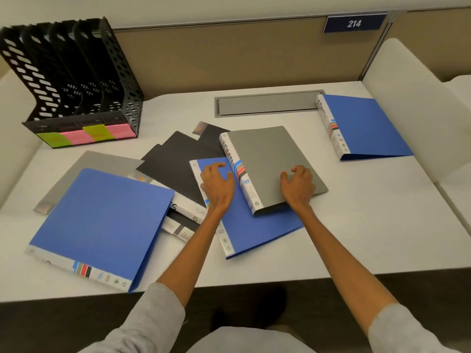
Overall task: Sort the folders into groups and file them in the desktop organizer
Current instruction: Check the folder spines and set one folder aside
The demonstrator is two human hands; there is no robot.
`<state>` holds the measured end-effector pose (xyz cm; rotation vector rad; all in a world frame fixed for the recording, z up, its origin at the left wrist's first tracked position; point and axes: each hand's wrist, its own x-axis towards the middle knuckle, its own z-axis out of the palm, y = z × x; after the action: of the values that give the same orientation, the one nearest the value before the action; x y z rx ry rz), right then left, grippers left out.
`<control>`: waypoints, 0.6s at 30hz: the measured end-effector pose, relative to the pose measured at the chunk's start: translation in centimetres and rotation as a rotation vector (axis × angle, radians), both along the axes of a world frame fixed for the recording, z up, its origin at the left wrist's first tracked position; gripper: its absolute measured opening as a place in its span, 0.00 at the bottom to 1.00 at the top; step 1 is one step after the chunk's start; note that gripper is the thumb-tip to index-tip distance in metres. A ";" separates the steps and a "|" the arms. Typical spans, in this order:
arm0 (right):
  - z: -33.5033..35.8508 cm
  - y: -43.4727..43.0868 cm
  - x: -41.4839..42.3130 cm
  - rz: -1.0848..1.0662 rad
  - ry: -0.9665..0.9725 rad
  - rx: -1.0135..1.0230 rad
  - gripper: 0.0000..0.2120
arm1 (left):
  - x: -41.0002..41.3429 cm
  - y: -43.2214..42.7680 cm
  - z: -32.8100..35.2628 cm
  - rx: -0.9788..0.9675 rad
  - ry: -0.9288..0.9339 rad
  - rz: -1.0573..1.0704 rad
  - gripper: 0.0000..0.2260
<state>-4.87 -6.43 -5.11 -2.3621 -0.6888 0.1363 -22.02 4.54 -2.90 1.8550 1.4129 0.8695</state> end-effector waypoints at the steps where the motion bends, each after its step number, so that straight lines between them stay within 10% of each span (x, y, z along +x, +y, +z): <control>1: -0.2 -0.6 -0.9 -0.014 -0.028 -0.004 0.15 | -0.9 -0.4 -0.3 0.000 0.041 0.010 0.15; 8: -1.6 -4.1 -5.5 -0.118 -0.047 -0.015 0.18 | -6.3 -3.7 -1.7 -0.001 0.149 0.040 0.28; 18: -3.5 -6.9 -11.0 -0.131 -0.001 -0.274 0.26 | -10.6 -6.4 -1.4 -0.453 -0.183 -0.028 0.35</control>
<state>-15.92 -13.35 -8.60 -2.6610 -0.5410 0.1823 -32.58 -1.83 -4.26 1.4136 1.3336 0.6225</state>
